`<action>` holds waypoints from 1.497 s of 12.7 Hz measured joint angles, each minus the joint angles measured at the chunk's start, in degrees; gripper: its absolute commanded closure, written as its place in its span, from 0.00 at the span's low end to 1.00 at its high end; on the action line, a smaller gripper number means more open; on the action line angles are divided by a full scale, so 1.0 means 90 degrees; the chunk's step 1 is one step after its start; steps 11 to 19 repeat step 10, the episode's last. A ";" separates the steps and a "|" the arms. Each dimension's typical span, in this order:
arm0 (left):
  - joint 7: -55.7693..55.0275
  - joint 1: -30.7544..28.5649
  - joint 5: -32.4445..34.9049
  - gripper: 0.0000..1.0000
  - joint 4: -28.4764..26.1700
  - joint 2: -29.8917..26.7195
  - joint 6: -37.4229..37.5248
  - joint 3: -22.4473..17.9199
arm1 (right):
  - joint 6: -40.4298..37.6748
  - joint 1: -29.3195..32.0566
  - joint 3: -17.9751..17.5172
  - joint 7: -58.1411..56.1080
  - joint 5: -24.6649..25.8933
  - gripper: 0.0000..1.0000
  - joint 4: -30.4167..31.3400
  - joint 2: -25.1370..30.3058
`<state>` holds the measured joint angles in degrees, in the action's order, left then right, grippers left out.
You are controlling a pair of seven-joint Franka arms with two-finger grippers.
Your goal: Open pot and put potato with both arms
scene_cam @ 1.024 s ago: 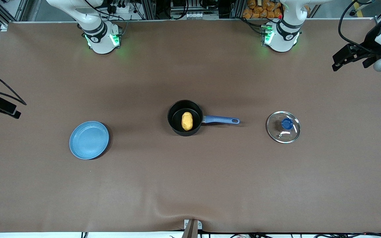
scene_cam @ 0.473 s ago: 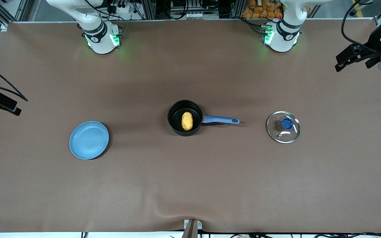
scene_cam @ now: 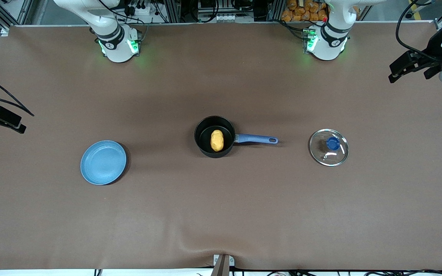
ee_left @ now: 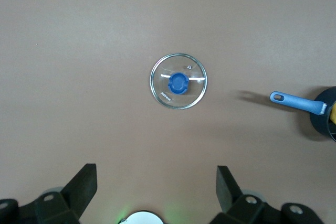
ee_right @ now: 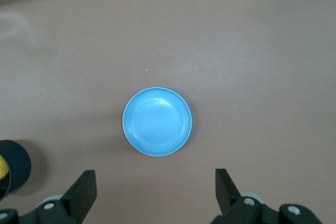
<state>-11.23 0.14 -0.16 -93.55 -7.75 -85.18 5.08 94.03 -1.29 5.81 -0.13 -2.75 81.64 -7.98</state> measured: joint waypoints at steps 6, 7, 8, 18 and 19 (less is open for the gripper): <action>0.0000 0.0000 0.0000 0.00 0.0000 0.0000 0.0000 -0.0002 | -0.0065 0.0005 0.0004 -0.0285 0.0169 0.00 0.0013 -0.0001; 0.0000 0.0000 0.0000 0.00 0.0000 0.0000 0.0000 -0.0002 | -0.0112 0.0005 0.0005 -0.0286 0.0171 0.00 0.0014 -0.0001; 0.0000 0.0000 0.0000 0.00 0.0000 0.0000 0.0000 -0.0002 | -0.0135 0.0006 0.0006 -0.0286 0.0173 0.00 0.0015 -0.0001; 0.0000 0.0000 0.0000 0.00 -0.0015 0.0001 0.0004 -0.0003 | -0.0140 0.0006 0.0006 -0.0286 0.0176 0.00 0.0015 -0.0001; 0.0000 0.0000 0.0000 0.00 -0.0015 0.0001 0.0004 -0.0003 | -0.0140 0.0006 0.0006 -0.0286 0.0176 0.00 0.0015 -0.0001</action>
